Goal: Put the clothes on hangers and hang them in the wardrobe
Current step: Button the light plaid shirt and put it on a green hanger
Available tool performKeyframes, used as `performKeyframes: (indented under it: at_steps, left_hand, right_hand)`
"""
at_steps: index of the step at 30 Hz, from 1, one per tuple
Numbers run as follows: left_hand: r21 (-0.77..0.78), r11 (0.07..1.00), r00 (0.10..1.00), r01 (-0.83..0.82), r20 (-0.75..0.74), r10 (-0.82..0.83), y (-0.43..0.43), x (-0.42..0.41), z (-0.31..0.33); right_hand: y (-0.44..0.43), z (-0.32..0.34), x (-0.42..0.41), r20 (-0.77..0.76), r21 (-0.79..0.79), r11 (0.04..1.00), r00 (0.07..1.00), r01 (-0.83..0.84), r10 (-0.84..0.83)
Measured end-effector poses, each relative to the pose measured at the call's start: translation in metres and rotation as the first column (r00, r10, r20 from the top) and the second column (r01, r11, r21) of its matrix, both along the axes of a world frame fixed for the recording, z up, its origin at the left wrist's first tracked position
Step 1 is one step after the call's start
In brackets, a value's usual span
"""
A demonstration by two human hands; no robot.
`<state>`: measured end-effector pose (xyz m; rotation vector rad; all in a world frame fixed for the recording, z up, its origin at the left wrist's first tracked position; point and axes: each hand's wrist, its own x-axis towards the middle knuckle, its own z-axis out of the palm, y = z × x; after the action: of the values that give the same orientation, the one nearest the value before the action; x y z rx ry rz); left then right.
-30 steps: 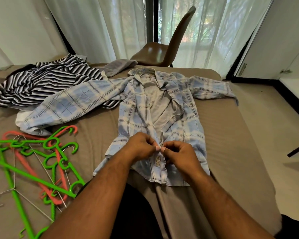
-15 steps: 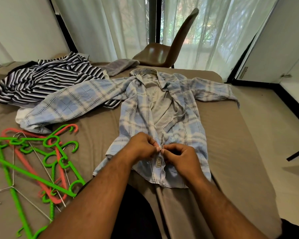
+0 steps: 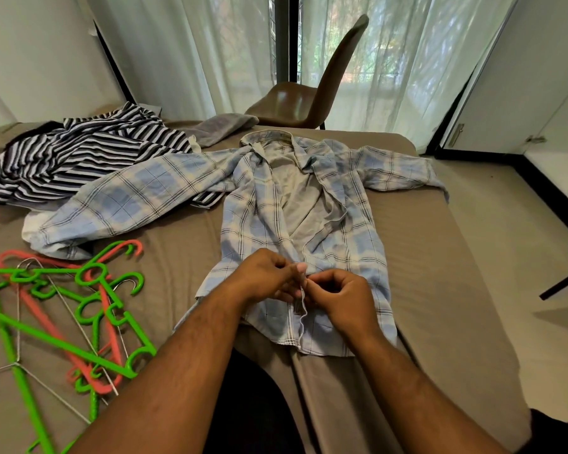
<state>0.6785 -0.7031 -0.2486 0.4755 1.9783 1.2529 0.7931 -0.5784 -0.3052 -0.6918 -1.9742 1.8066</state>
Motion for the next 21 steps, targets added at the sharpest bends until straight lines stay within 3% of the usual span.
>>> performKeyframes:
  at_steps: [4, 8, 11, 14, 18, 21]
  left_hand:
    - [-0.035, 0.999, 0.991, -0.03, -0.131, 0.025, 0.002, 0.004, 0.0]
    - [-0.072, 0.994, 0.961, -0.083, -0.268, 0.061, 0.006, 0.004, -0.005]
    - [-0.161, 0.982, 0.937, -0.099, -0.348, 0.037, 0.01, 0.003, -0.011]
    - [-0.191, 0.978, 0.947, -0.078, -0.321, 0.013, 0.013, 0.006, -0.011]
    - [-0.188, 0.981, 0.967, -0.041, -0.255, -0.008, 0.012, 0.008, -0.008]
    - [-0.286, 0.958, 0.97, 0.024, -0.227, -0.092, 0.005, 0.004, -0.007]
  right_hand:
    - [-0.004, -0.002, -0.002, -0.013, 0.126, 0.99, 0.998, 0.056, -0.055]
    - [-0.006, -0.001, -0.002, -0.022, 0.069, 0.997, 0.999, 0.044, -0.043]
    - [-0.008, 0.003, -0.003, -0.016, -0.08, 0.996, 0.999, 0.041, -0.042]
    - [-0.012, 0.009, -0.007, 0.016, -0.286, 0.955, 0.997, 0.079, -0.077]
    - [-0.009, 0.01, -0.013, 0.056, -0.598, 0.797, 0.996, 0.084, -0.063]
    - [-0.005, 0.006, -0.012, 0.12, -0.632, 0.775, 0.989, 0.008, 0.088]
